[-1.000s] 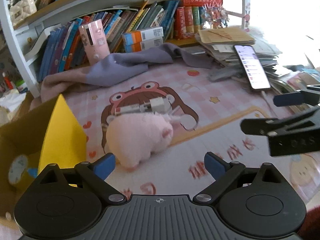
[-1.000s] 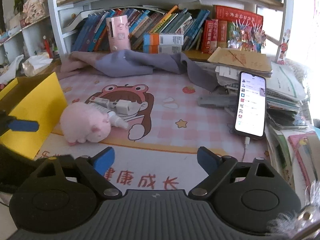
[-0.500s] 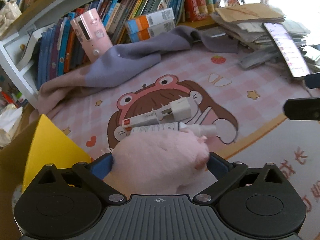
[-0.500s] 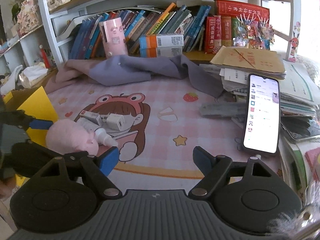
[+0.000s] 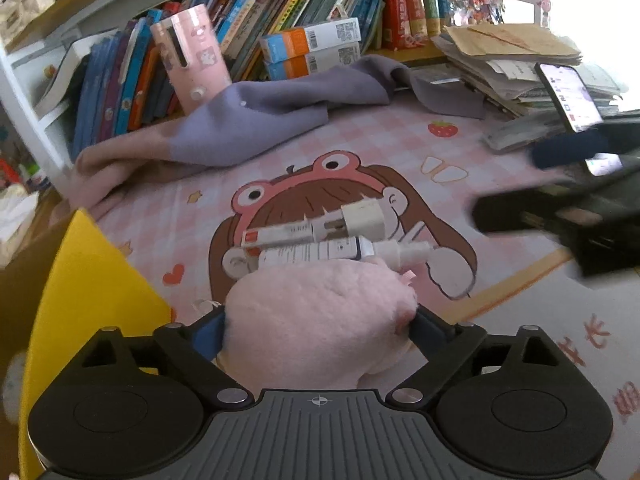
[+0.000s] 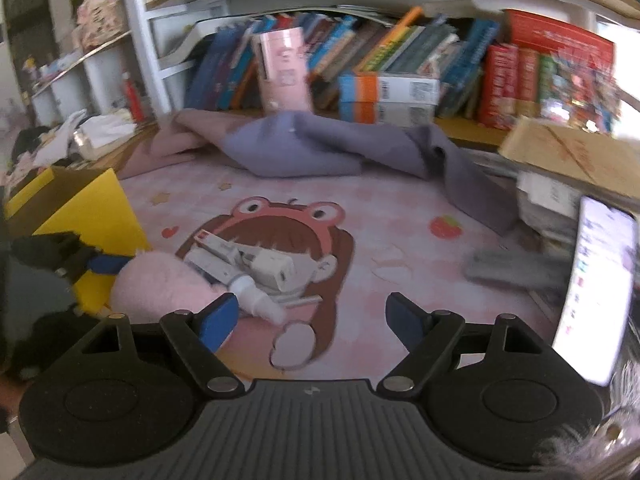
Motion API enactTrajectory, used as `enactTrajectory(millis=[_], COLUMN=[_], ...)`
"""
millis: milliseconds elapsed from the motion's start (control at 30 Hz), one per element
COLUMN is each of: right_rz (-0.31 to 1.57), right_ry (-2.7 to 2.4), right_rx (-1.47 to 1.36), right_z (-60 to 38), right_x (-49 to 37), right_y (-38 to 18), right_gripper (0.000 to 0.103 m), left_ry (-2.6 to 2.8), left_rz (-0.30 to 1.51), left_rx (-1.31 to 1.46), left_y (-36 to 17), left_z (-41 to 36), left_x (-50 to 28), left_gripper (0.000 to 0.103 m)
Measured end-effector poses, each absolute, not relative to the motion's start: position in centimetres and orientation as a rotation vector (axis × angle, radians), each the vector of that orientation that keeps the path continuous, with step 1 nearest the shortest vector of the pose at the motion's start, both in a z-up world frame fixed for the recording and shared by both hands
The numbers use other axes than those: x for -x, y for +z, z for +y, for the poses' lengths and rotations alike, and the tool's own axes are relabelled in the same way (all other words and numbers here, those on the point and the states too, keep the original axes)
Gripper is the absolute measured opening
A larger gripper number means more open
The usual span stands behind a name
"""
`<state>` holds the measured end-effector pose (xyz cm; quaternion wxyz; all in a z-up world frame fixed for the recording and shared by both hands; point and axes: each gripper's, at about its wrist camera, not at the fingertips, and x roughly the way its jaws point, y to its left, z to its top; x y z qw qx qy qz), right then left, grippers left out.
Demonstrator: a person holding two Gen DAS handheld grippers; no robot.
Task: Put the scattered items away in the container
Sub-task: 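Grasp the pink plush pig with the left gripper while the right gripper grasps the white spray bottle, then lift the plush pig and spray bottle with both grippers toward the yellow box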
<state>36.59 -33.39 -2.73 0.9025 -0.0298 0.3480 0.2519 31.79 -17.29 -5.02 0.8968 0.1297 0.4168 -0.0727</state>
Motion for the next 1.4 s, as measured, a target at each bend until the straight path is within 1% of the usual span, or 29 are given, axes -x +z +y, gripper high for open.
enactTrajectory(millis=[67,167,433,500,767,900,1067,1167,1400], right_rz=[0.719,0.718,0.722,0.725,0.74,0.786,0.806,0.805,0.81], right_ry=[0.538,0.618,0.851,0.871,0.927,0.945,0.951,0.932,0.888], right_rx=[0.087,0.108,0.321,0.362,0.438,0.466,0.416,0.417,0.346], right_z=[-32.4,-30.8,-24.9,-23.9,-21.8,-20.3,-19.8,-19.8,-21.2], right_x=[-37.7,-39.0,-40.6,-40.7,-41.1,-41.4,-41.9,-41.6,-40.8], right_y=[-3.1,-3.6,-5.7,-6.3,-6.9,-7.9,-8.0,-7.9,-6.9], right_gripper=[0.054,0.043,0.031,0.032,0.033,0.033,0.033,0.03,0.03], left_ry=[-0.155,-0.156,-0.111,-0.103,-0.085,-0.089,-0.081,-0.075,-0.089], left_rz=[0.877,0.883,0.907,0.901,0.888,0.866,0.865,0.863,0.847], left_rx=[-0.259,-0.259,-0.126,-0.118,-0.092,-0.088,-0.079,-0.082,-0.097], left_y=[-4.5,-3.7,-1.8,-1.4,-0.7,-0.2,0.1,0.3,1.1], left_z=[-17.1,-16.9,-15.5,-15.4,-15.0,-15.3,-15.2,-15.2,-15.3], left_x=[-30.3,-27.9,-24.0,-23.7,-22.6,-22.1,-21.9,-21.7,-21.6], left_gripper=[0.093,0.093,0.093,0.094,0.094,0.094,0.094,0.094,0.094])
